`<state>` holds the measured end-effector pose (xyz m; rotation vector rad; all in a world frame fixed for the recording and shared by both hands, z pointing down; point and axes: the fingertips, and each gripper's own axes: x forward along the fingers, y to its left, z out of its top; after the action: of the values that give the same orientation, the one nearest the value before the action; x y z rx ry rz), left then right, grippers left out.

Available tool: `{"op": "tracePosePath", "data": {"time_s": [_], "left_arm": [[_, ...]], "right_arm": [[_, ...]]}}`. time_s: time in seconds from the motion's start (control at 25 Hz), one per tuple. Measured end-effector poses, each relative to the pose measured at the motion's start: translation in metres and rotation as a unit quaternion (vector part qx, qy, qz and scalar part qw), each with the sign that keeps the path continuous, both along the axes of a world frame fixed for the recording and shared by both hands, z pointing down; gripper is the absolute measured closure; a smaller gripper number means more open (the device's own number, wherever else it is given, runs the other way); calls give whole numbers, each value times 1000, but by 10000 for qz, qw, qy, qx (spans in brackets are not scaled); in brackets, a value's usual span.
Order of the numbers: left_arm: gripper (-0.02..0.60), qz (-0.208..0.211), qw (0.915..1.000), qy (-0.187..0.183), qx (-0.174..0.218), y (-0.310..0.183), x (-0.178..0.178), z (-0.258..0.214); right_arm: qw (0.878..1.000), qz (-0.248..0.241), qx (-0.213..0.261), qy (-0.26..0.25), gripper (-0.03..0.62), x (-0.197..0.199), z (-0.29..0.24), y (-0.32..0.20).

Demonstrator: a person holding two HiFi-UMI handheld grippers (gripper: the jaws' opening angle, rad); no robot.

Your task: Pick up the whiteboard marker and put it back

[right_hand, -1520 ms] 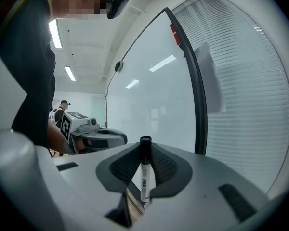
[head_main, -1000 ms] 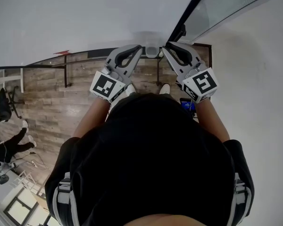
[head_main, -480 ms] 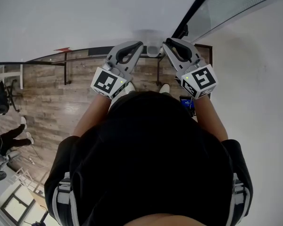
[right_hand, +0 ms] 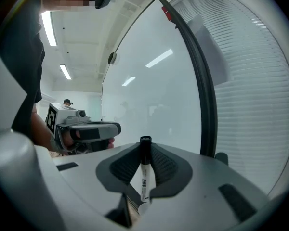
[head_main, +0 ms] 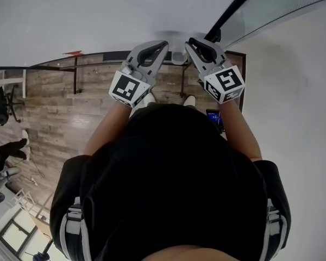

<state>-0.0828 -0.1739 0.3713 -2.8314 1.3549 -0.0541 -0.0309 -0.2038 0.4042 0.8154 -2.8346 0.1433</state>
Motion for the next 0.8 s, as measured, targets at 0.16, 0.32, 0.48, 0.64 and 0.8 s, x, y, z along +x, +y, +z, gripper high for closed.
{"op": "tracePosePath", "data": {"time_s": [0.16,0.32,0.48,0.64,0.8], "left_arm": [[577,-44,10000,11,27,-4,-2,-2],[577,-53,10000,-23,40,-3,-7,3],[577,-121,9999,13,39,-9,-16,4],[577,-151,9999,-24,63,-11,-11,4],[577,-199,9998,1,-41,-13,-21,17]], "right_arm": [[9999,-28,17,157,534,-5,16,-3],[9998,-73,2,176,534,-13,38,-1],[9997,-77,27,216,534,-24,58,-7],[9991,-7,267,322,534,-19,70,-12],[9988,54,56,479,534,-26,101,-16]]}}
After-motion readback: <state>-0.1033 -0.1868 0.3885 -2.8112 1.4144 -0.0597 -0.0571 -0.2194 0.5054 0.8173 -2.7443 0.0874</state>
